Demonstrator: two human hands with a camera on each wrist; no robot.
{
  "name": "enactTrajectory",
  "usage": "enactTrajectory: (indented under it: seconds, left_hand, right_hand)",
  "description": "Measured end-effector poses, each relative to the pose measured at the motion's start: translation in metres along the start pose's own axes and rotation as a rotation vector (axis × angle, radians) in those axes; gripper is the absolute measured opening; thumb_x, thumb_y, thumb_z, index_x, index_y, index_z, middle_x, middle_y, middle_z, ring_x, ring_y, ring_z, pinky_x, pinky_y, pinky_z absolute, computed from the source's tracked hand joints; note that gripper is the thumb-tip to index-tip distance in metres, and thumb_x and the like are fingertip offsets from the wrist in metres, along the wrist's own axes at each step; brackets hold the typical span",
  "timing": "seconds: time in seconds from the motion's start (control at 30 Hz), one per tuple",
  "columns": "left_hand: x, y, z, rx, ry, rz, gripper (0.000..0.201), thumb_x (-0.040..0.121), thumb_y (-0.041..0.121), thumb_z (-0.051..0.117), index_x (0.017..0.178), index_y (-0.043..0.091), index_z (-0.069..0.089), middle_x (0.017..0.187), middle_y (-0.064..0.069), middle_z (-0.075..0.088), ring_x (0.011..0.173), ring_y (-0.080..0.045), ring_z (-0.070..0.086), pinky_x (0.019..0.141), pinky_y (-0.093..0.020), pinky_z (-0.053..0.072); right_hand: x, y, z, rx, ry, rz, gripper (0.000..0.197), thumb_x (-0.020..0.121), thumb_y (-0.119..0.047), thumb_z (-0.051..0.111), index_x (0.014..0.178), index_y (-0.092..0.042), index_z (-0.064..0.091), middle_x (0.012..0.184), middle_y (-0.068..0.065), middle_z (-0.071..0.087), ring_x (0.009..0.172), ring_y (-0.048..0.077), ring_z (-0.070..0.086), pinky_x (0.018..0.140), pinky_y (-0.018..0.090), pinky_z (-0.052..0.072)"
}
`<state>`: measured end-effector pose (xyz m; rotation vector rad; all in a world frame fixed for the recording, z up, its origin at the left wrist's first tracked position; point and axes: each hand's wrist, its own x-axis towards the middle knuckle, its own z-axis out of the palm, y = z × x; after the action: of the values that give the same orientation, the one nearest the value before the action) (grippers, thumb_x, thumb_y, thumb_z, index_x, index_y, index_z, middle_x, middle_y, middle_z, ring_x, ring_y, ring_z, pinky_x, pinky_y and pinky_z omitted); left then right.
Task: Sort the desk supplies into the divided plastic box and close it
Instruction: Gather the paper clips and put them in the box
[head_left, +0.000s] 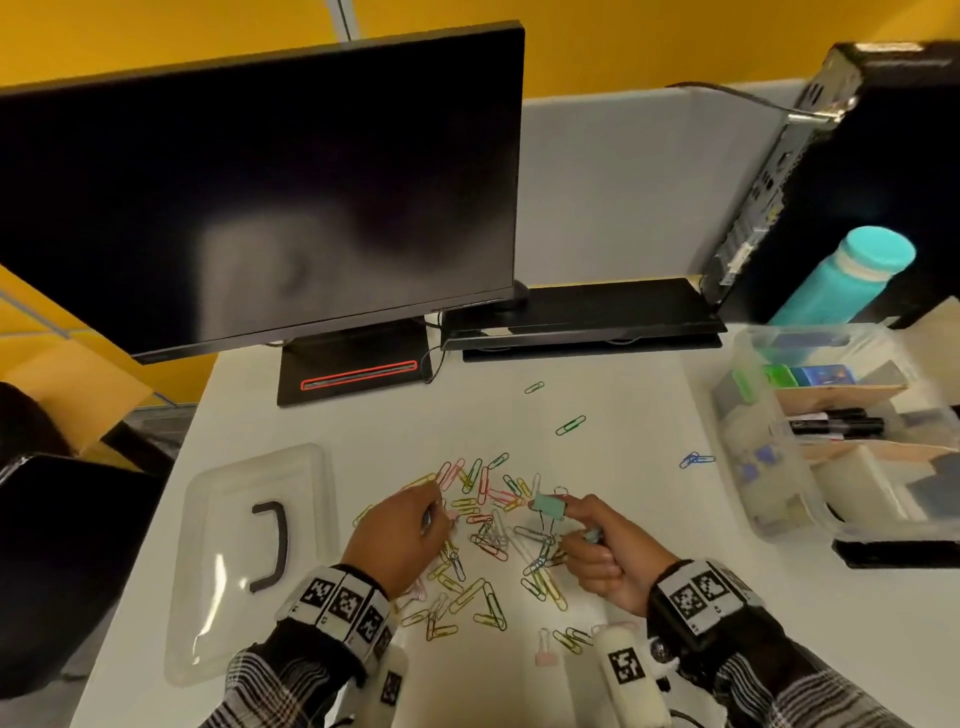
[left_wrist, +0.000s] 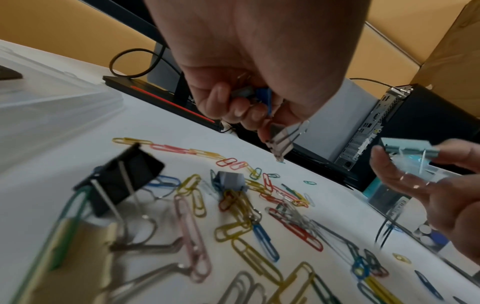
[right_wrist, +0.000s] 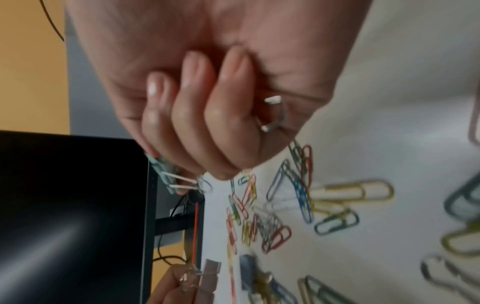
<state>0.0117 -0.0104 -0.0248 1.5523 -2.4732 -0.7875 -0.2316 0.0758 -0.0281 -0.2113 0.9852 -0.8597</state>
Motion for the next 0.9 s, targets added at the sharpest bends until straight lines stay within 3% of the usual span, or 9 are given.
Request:
enactTrajectory:
  seconds: [0.1, 0.23, 0.43, 0.53, 0.63, 0.7, 0.77, 0.83, 0.9]
  left_hand:
    - [0.006, 0.011, 0.001, -0.017, -0.020, 0.019, 0.019, 0.091, 0.026, 0.044, 0.073, 0.022, 0.044, 0.062, 0.005, 0.050, 0.055, -0.005, 0.042, 0.050, -0.020, 0.030]
    - [0.014, 0.024, 0.008, -0.004, -0.032, 0.044, 0.020, 0.093, 0.027, 0.043, 0.073, 0.025, 0.042, 0.065, 0.006, 0.050, 0.057, -0.006, 0.042, 0.052, -0.021, 0.031]
    - [0.023, 0.042, 0.019, -0.049, -0.083, 0.074, 0.021, 0.091, 0.028, 0.044, 0.070, 0.024, 0.041, 0.059, 0.005, 0.046, 0.055, -0.007, 0.040, 0.052, -0.026, 0.032]
    - [0.027, 0.053, 0.023, -0.054, -0.084, 0.089, 0.020, 0.091, 0.027, 0.042, 0.072, 0.023, 0.043, 0.060, 0.003, 0.047, 0.054, -0.008, 0.041, 0.052, -0.025, 0.033]
    - [0.030, 0.063, 0.024, -0.064, -0.085, 0.104, 0.020, 0.093, 0.025, 0.043, 0.074, 0.020, 0.045, 0.061, 0.003, 0.048, 0.055, -0.007, 0.041, 0.053, -0.023, 0.033]
    - [0.032, 0.069, 0.027, -0.090, -0.097, 0.106, 0.021, 0.093, 0.024, 0.044, 0.072, 0.020, 0.045, 0.061, 0.001, 0.049, 0.055, -0.006, 0.042, 0.053, -0.022, 0.033]
    - [0.035, 0.076, 0.030, -0.113, -0.105, 0.116, 0.027, 0.094, 0.022, 0.044, 0.067, 0.024, 0.039, 0.058, 0.002, 0.043, 0.052, -0.007, 0.038, 0.052, -0.021, 0.030]
    - [0.037, 0.086, 0.033, -0.115, -0.099, 0.141, 0.033, 0.094, 0.020, 0.046, 0.064, 0.027, 0.033, 0.055, 0.005, 0.037, 0.050, -0.008, 0.038, 0.050, -0.019, 0.027]
    - [0.038, 0.097, 0.037, -0.147, -0.097, 0.170, 0.036, 0.093, 0.018, 0.048, 0.063, 0.028, 0.032, 0.052, 0.005, 0.036, 0.052, -0.006, 0.042, 0.049, -0.018, 0.029]
  right_hand:
    - [-0.003, -0.003, -0.010, -0.023, 0.069, -0.004, 0.027, 0.091, -0.022, 0.045, 0.106, -0.014, 0.065, 0.043, -0.004, 0.023, 0.035, 0.008, 0.013, 0.036, 0.016, 0.007]
    - [-0.008, -0.004, -0.019, -0.117, 0.121, -0.047, 0.025, 0.095, -0.016, 0.040, 0.088, -0.013, 0.063, 0.045, -0.002, 0.026, 0.037, 0.009, 0.015, 0.037, 0.019, 0.007]
    - [-0.016, -0.009, -0.024, -0.204, 0.127, -0.038, 0.027, 0.093, -0.020, 0.040, 0.078, -0.009, 0.060, 0.044, 0.001, 0.030, 0.035, 0.010, 0.019, 0.037, 0.020, 0.011]
    - [-0.037, -0.030, -0.016, -0.349, 0.174, -0.155, 0.028, 0.094, -0.019, 0.042, 0.073, -0.008, 0.057, 0.044, 0.003, 0.029, 0.036, 0.012, 0.018, 0.038, 0.020, 0.012]
    - [-0.074, -0.064, -0.019, -0.566, 0.419, -0.488, 0.029, 0.095, -0.012, 0.046, 0.068, -0.008, 0.058, 0.048, 0.001, 0.042, 0.039, 0.010, 0.030, 0.040, 0.019, 0.025]
    - [-0.103, -0.084, -0.033, -0.738, 0.651, -0.773, 0.028, 0.093, -0.019, 0.049, 0.069, -0.011, 0.061, 0.056, -0.006, 0.055, 0.047, 0.005, 0.042, 0.050, 0.018, 0.036]
    - [-0.128, -0.098, -0.055, -0.950, 0.929, -1.014, 0.030, 0.092, -0.032, 0.046, 0.072, -0.015, 0.062, 0.058, -0.005, 0.059, 0.054, 0.010, 0.052, 0.053, 0.021, 0.041]
    - [-0.145, -0.105, -0.076, -1.185, 1.135, -1.078, 0.034, 0.091, -0.039, 0.041, 0.072, -0.018, 0.060, 0.053, -0.005, 0.053, 0.047, 0.011, 0.047, 0.046, 0.019, 0.035]
    - [-0.145, -0.103, -0.101, -1.346, 1.180, -1.012, 0.040, 0.094, -0.042, 0.039, 0.067, -0.018, 0.056, 0.055, -0.007, 0.048, 0.048, 0.010, 0.043, 0.048, 0.013, 0.027]
